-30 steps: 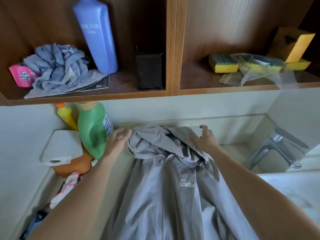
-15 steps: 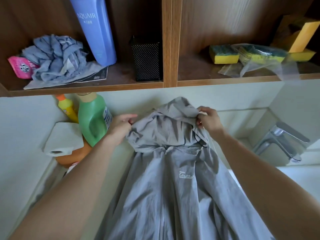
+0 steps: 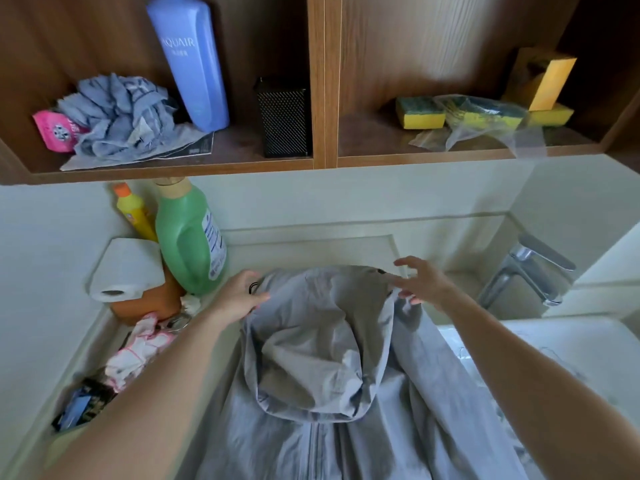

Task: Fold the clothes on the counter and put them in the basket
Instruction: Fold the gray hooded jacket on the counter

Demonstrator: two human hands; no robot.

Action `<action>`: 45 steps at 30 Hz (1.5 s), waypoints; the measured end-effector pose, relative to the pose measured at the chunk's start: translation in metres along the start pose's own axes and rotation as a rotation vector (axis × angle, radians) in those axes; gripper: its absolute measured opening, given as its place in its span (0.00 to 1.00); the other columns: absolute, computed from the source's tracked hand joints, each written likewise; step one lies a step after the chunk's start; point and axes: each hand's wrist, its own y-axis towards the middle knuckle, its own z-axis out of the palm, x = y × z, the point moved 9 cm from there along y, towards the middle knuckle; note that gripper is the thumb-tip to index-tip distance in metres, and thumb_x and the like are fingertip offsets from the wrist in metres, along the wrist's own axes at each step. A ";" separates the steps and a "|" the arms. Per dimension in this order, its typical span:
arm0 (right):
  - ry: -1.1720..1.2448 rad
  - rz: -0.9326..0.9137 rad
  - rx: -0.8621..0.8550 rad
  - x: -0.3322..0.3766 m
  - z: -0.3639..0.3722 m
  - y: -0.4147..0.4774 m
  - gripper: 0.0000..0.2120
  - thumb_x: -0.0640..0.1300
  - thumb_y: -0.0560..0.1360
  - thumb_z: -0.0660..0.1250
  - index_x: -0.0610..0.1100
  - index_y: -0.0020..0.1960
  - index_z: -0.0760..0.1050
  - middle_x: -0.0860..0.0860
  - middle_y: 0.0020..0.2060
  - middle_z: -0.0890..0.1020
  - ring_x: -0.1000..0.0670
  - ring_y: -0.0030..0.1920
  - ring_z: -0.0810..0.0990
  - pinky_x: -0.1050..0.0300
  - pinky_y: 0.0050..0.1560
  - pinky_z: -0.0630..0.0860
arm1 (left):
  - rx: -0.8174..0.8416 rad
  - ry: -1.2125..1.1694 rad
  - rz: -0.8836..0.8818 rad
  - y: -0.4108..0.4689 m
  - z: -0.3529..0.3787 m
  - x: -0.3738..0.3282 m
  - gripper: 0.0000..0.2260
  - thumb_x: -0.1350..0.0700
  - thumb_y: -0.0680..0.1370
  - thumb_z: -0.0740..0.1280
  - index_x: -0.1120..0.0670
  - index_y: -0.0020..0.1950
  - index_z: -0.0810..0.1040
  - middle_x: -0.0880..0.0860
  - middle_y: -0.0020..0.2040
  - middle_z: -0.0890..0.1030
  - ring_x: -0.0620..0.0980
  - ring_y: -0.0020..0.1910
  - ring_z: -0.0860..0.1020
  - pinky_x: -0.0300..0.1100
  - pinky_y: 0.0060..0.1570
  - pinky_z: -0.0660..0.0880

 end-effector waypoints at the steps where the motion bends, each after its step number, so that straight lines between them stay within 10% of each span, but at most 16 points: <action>1: -0.014 0.010 -0.020 -0.006 0.004 0.003 0.26 0.46 0.74 0.75 0.47 0.68 0.70 0.40 0.53 0.80 0.47 0.34 0.84 0.57 0.32 0.80 | -0.054 0.064 -0.010 0.002 -0.002 0.004 0.26 0.53 0.76 0.74 0.52 0.71 0.68 0.55 0.57 0.80 0.56 0.47 0.83 0.41 0.38 0.79; 4: -0.043 0.136 -0.001 -0.022 0.027 0.007 0.42 0.56 0.70 0.77 0.51 0.75 0.57 0.42 0.60 0.76 0.45 0.38 0.84 0.57 0.28 0.79 | -0.071 -0.090 -0.139 0.003 0.006 0.018 0.30 0.53 0.78 0.72 0.52 0.76 0.62 0.53 0.56 0.77 0.55 0.40 0.83 0.41 0.30 0.75; 8: -0.043 0.191 0.009 -0.041 0.059 0.014 0.32 0.53 0.66 0.80 0.44 0.58 0.64 0.46 0.48 0.76 0.44 0.35 0.82 0.51 0.28 0.81 | 0.145 -0.199 -0.232 0.011 0.045 0.036 0.42 0.58 0.73 0.77 0.48 0.77 0.53 0.56 0.58 0.80 0.53 0.36 0.85 0.38 0.23 0.72; 15: -0.205 -0.028 -0.118 -0.010 0.070 0.048 0.06 0.39 0.72 0.70 0.47 0.47 0.80 0.46 0.43 0.84 0.43 0.48 0.82 0.51 0.46 0.79 | 0.004 -0.066 -0.235 0.035 0.044 0.043 0.06 0.61 0.74 0.72 0.60 0.39 0.79 0.54 0.21 0.76 0.50 0.18 0.73 0.39 0.21 0.70; 19: -0.232 -0.218 -0.195 0.057 0.061 0.073 0.11 0.31 0.69 0.65 0.44 0.46 0.78 0.46 0.41 0.81 0.42 0.48 0.80 0.61 0.40 0.67 | -0.263 -0.203 -0.149 0.066 -0.016 0.025 0.04 0.62 0.75 0.73 0.61 0.44 0.80 0.52 0.25 0.80 0.50 0.25 0.80 0.43 0.29 0.79; 22: -0.184 -0.360 -0.388 0.101 0.042 0.079 0.25 0.27 0.68 0.63 0.41 0.63 0.75 0.39 0.59 0.73 0.38 0.57 0.76 0.66 0.51 0.65 | -0.436 -0.171 -0.020 0.078 -0.059 -0.005 0.17 0.60 0.74 0.74 0.60 0.60 0.75 0.56 0.50 0.82 0.51 0.48 0.81 0.41 0.44 0.74; 26: -0.326 -0.341 -0.416 0.100 0.070 0.089 0.41 0.45 0.75 0.70 0.48 0.80 0.50 0.41 0.78 0.47 0.37 0.71 0.66 0.44 0.70 0.67 | -0.361 0.088 0.268 0.068 -0.034 -0.040 0.41 0.49 0.74 0.74 0.49 0.80 0.53 0.55 0.79 0.52 0.48 0.71 0.64 0.47 0.69 0.67; 31: -0.828 -0.235 -0.058 0.016 0.155 0.107 0.34 0.69 0.79 0.46 0.57 0.80 0.42 0.45 0.81 0.44 0.46 0.80 0.39 0.43 0.78 0.40 | -0.075 0.814 0.334 0.067 0.061 0.028 0.38 0.28 0.77 0.40 0.47 0.79 0.62 0.55 0.80 0.60 0.63 0.77 0.60 0.64 0.72 0.60; 45: -0.908 -0.458 -0.166 0.025 0.127 0.174 0.32 0.70 0.78 0.40 0.61 0.79 0.53 0.47 0.78 0.61 0.48 0.80 0.52 0.45 0.78 0.49 | -0.185 0.872 0.229 0.096 0.062 0.037 0.35 0.29 0.78 0.40 0.46 0.78 0.63 0.54 0.79 0.62 0.62 0.77 0.59 0.64 0.71 0.59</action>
